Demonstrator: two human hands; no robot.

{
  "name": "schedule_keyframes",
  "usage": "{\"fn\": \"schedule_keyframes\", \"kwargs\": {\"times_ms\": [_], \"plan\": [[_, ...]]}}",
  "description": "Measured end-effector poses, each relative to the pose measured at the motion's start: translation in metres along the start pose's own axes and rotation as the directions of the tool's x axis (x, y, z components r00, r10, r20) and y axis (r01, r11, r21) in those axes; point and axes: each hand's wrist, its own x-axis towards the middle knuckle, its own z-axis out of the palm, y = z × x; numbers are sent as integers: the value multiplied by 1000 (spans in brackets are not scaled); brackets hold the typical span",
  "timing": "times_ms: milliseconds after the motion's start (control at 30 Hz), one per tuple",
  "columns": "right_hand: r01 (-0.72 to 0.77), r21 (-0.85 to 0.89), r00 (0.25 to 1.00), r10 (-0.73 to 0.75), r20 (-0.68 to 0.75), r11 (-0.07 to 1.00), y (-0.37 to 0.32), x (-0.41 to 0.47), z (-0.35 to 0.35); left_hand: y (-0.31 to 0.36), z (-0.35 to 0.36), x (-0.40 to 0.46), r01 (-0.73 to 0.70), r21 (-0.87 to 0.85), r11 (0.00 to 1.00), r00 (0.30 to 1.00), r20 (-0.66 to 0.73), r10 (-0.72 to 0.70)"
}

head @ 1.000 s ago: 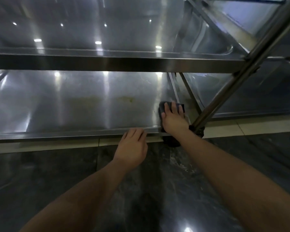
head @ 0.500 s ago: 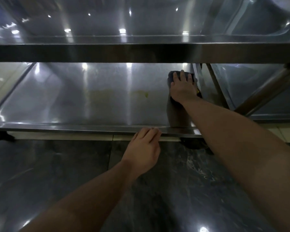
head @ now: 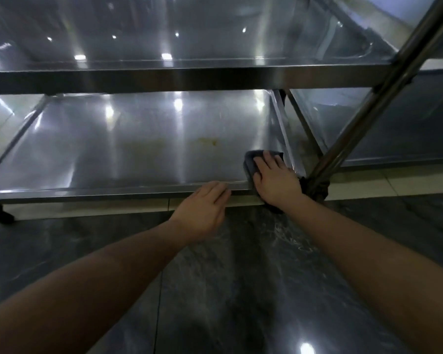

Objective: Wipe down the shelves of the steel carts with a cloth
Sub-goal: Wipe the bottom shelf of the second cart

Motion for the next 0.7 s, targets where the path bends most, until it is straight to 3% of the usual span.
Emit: {"fn": "schedule_keyframes", "kwargs": {"times_ms": [133, 300, 467, 700], "plan": [[-67, -17, 998, 67, 15, 998, -19, -10, 2, -26, 4, -27, 11, 24, 1000, 999, -44, -10], [-18, -5, 997, 19, 78, 1000, -68, -3, 6, -58, 13, -43, 78, -9, 997, 992, -95, -79], [-16, -11, 985, 18, 172, 1000, -65, 11, 2, -71, 18, -42, 62, -55, 997, 992, -106, -68], [-50, 1, 981, 49, 187, 999, -42, 81, 4, -70, 36, -38, 34, -137, 990, 942, -326, -77]]}}
